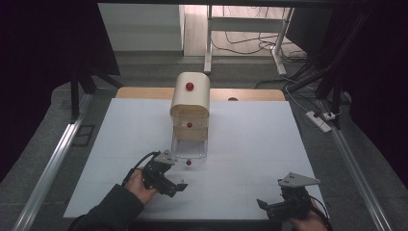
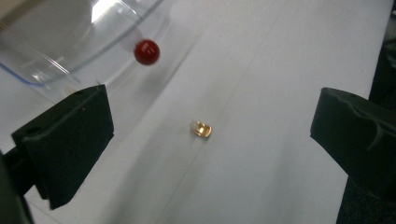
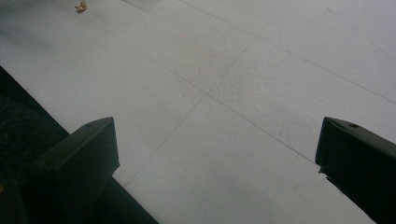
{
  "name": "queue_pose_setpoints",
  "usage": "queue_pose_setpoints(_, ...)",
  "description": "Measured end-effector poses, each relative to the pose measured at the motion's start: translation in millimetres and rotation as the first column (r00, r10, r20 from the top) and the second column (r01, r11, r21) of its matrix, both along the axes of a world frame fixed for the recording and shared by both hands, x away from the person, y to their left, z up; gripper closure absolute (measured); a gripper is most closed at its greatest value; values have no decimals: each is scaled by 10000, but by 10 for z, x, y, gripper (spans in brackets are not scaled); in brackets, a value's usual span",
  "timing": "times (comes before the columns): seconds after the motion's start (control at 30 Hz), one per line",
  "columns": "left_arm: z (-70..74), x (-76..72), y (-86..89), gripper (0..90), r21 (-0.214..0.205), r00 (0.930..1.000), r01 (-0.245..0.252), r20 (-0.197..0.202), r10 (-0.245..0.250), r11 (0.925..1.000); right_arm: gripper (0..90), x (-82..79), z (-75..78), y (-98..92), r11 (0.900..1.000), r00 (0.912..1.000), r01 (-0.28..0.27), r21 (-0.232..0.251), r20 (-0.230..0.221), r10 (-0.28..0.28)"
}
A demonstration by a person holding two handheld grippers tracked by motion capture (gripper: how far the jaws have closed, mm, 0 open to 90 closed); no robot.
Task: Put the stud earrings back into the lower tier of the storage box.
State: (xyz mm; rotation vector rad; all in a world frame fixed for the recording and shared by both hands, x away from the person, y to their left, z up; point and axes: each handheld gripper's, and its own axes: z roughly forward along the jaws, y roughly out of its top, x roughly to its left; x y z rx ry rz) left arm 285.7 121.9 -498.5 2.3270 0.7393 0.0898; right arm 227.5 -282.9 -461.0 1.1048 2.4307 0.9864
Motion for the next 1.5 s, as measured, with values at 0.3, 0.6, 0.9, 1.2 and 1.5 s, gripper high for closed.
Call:
queue_pose_setpoints(0.3, -196, 47, -109, 0, 750, 9989, 155, -456, -121, 9971, 0, 1, -1, 2, 10000, 10000, -37, -4, -17, 37)
queue_pose_setpoints(0.6, -318, 81, -222, 0, 1724, 9994, 179, -307, -128, 9849, 0, 0, -4, 7, 10000, 10000, -61, -9, 5, 61)
queue_pose_setpoints(0.9, -336, 93, -264, 0, 2010, 9998, 95, -195, -57, 9795, 0, 0, -5, 11, 10000, 10000, -88, -32, -7, 88)
queue_pose_setpoints(1.2, -260, 106, -202, 289, 1827, 9995, -300, -42, 313, 9827, 0, -1, -5, 11, 9999, 9999, -112, -40, -7, 112)
queue_pose_setpoints(1.5, -224, 68, -231, 677, 1744, 9998, 202, 3, -206, 9845, 0, -1, -5, 12, 9999, 9999, -146, -78, -1, 146)
